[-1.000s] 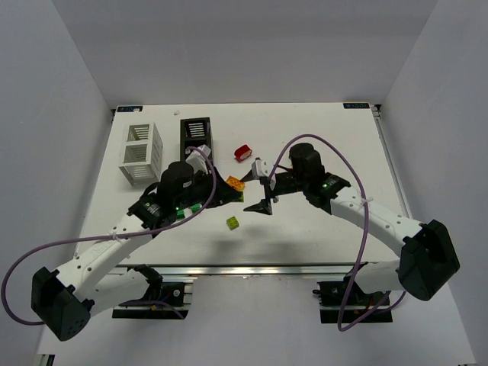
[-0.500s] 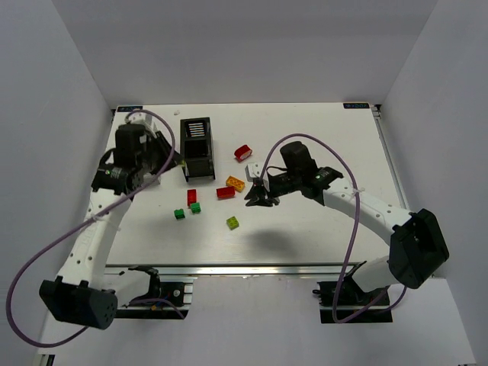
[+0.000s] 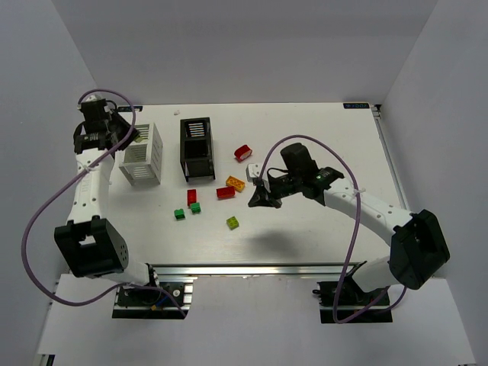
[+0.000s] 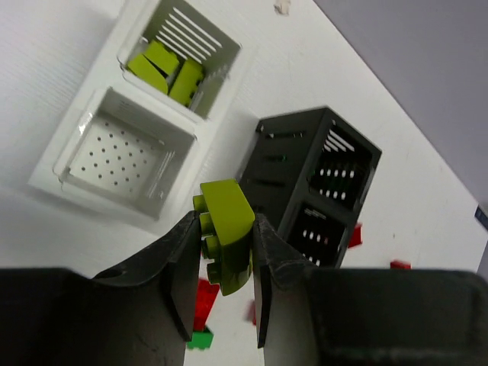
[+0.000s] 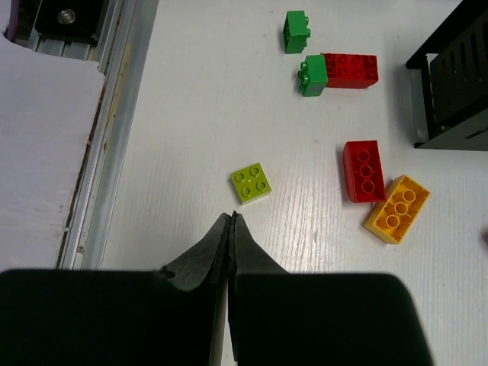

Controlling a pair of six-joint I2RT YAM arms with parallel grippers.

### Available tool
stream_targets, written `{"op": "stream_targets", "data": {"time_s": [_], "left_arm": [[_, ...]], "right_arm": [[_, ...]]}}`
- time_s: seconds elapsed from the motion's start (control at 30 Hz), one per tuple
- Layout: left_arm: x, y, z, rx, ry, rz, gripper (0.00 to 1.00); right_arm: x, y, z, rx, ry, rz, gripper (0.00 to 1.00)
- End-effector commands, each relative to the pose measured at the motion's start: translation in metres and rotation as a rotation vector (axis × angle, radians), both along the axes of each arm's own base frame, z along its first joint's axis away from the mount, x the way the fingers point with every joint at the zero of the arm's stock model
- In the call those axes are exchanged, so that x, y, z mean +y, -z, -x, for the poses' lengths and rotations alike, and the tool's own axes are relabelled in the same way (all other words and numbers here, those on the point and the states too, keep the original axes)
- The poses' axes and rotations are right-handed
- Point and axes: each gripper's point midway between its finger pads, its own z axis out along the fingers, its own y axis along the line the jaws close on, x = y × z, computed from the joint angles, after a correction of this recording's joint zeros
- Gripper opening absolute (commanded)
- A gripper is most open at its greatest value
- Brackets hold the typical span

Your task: Sort the legos into containers by color

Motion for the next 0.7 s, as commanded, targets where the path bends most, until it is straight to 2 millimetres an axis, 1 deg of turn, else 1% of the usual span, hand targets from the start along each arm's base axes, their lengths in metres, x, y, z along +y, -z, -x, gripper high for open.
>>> {"op": "stream_targets", "data": {"time_s": [0.0, 0.03, 0.07, 0.1, 0.13, 0.17, 0.2, 0.23, 0.3, 0.37, 0.4, 0.47, 0.5, 0.6, 0.63, 0.67], "left_arm": [[0.02, -0.039, -0.031, -0.156, -0.071, 0.007, 0.04], [0.024, -0.038, -0.035, -0.158, -0.08, 0.009, 0.04], [0.028, -0.028, -0.044, -0.137, -0.089, 0.012, 0.05], [0.031, -0.033, -0.051, -0.154, -0.093, 0.005, 0.05], [0.034, -0.03, -0.056, -0.151, -0.098, 0.005, 0.05], [0.038, -0.021, -0.064, -0.137, -0.103, 0.004, 0.05], [0.041, -0.023, -0.069, -0.145, -0.11, 0.003, 0.06], [0.044, -0.02, -0.072, -0.143, -0.117, 0.001, 0.06], [0.049, -0.011, -0.082, -0.137, -0.131, 0.011, 0.07], [0.053, -0.005, -0.087, -0.135, -0.139, 0.02, 0.07], [0.054, 0.003, -0.091, -0.125, -0.141, 0.025, 0.08], [0.055, 0.009, -0.095, -0.122, -0.143, 0.037, 0.09], [0.056, 0.016, -0.098, -0.112, -0.144, 0.043, 0.09], [0.057, 0.021, -0.103, -0.115, -0.146, 0.053, 0.1], [0.057, 0.026, -0.105, -0.107, -0.15, 0.059, 0.11], [0.057, 0.026, -0.107, -0.112, -0.148, 0.059, 0.11]], "right_arm": [[-0.002, -0.015, -0.004, -0.019, 0.031, -0.031, 0.01], [-0.002, -0.015, -0.004, -0.018, 0.035, -0.033, 0.01], [-0.002, -0.015, -0.004, -0.007, 0.042, -0.033, 0.01], [-0.002, -0.015, -0.005, -0.009, 0.044, -0.039, 0.01], [-0.002, -0.015, -0.006, -0.008, 0.048, -0.04, 0.01], [-0.002, -0.015, -0.007, -0.005, 0.052, -0.044, 0.01], [-0.002, -0.014, -0.007, -0.004, 0.054, -0.044, 0.02], [-0.002, -0.014, -0.007, -0.003, 0.054, -0.045, 0.02], [-0.002, -0.013, -0.008, -0.003, 0.056, -0.042, 0.02], [-0.003, -0.013, -0.009, -0.001, 0.06, -0.042, 0.03], [-0.003, -0.013, -0.009, 0.001, 0.062, -0.042, 0.04], [-0.004, -0.014, -0.01, 0.001, 0.065, -0.045, 0.04], [-0.004, -0.014, -0.011, 0.004, 0.067, -0.044, 0.05], [-0.005, -0.013, -0.012, 0.007, 0.072, -0.044, 0.05], [-0.005, -0.013, -0.012, 0.008, 0.072, -0.044, 0.05], [-0.005, -0.012, -0.011, 0.013, 0.072, -0.042, 0.06]]}}
